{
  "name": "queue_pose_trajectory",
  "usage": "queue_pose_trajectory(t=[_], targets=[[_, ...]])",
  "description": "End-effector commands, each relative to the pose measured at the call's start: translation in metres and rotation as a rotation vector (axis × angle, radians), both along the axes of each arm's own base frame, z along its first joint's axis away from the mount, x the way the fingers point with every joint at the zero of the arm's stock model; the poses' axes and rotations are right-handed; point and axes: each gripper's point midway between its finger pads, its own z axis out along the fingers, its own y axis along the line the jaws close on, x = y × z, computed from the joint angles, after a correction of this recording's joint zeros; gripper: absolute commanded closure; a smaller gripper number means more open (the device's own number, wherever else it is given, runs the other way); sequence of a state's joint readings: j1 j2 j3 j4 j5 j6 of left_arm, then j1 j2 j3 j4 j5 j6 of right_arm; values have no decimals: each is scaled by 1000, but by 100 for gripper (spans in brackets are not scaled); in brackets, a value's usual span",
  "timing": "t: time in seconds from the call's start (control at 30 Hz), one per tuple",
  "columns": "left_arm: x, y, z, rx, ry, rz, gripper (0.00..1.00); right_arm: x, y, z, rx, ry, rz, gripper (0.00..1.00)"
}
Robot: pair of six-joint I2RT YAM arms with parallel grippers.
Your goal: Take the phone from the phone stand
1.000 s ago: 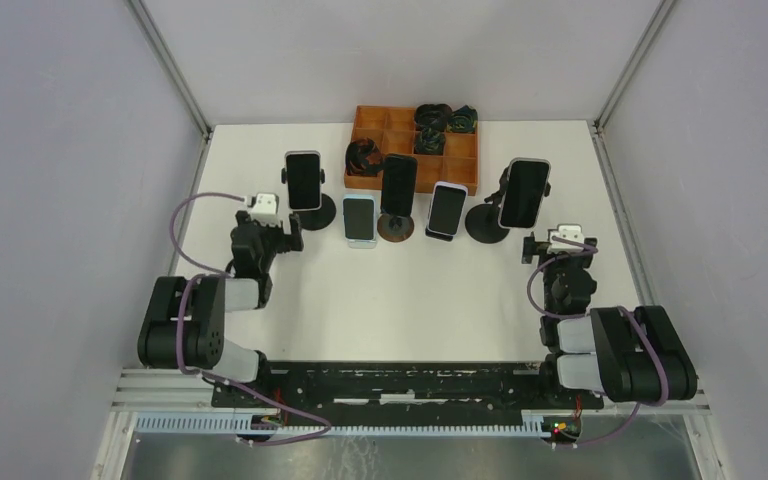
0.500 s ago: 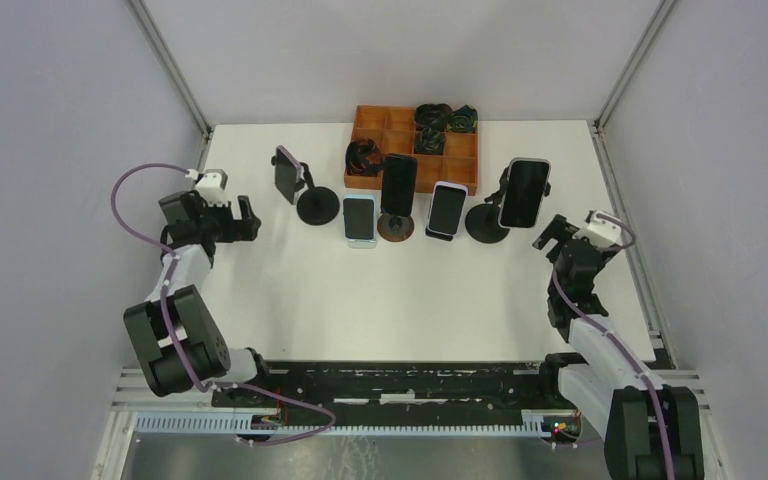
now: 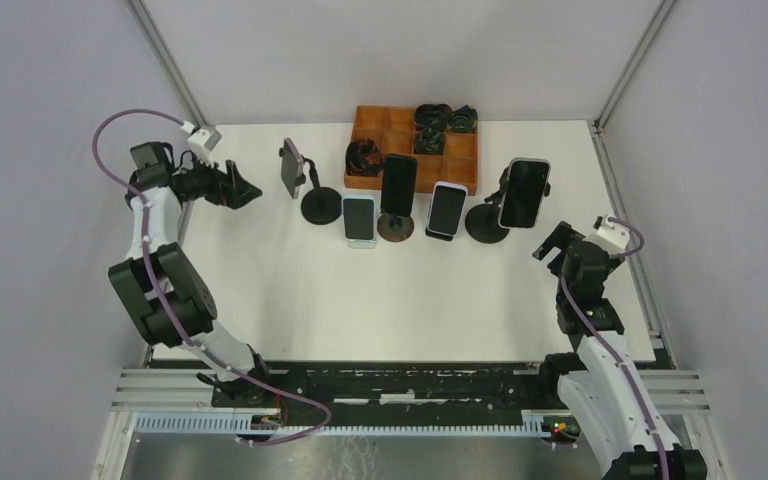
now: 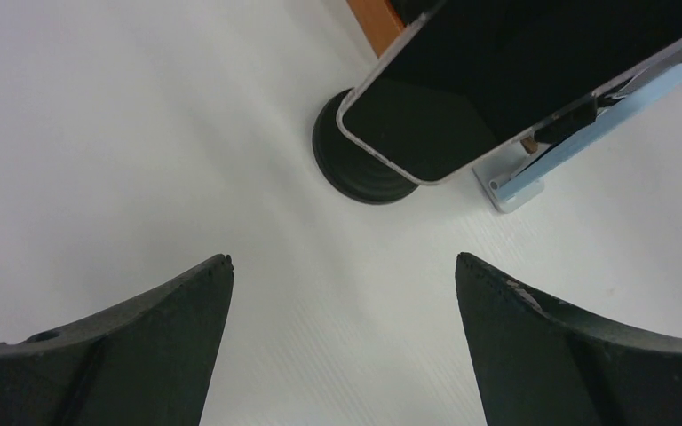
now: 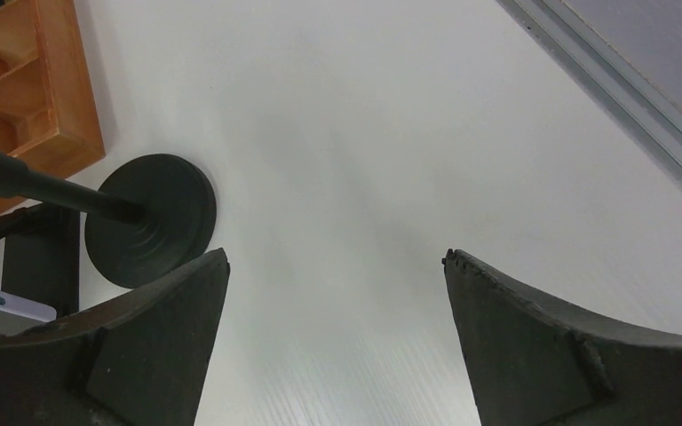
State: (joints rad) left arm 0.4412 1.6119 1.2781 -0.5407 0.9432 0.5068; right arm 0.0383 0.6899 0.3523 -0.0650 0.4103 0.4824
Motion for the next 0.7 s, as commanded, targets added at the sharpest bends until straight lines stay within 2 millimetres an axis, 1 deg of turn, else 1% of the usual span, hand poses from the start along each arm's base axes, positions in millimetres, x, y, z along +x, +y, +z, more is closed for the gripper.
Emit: queue_pose_trajectory(t=[0.0,0.07,0.1,0.17,0.3,0.37,0.47,0.67], targets=[[12,-14,19,-82,-43,-133,0,-28,-3,-3,-21,105,-35,2],[20,-19,20,-77,-48,-167,0,-33,3,0,-18,94,-13,2],[23,-27,20,-70,-54,-199,0,-35,5,2,-16,87,-1,2],[30,-34,23,-57,-83,-244,0,-38,11,6,-12,82,32,2],[44,-40,34,-82,-137,-303,0,-40,25,22,-9,80,121,2],[51,-43,38,-85,-164,-336,0,-41,33,34,-6,65,175,2],[61,-48,37,-77,-196,-374,0,-43,47,51,-6,49,271,2],[79,-67,26,-56,-199,-430,0,-55,72,87,6,25,445,2]])
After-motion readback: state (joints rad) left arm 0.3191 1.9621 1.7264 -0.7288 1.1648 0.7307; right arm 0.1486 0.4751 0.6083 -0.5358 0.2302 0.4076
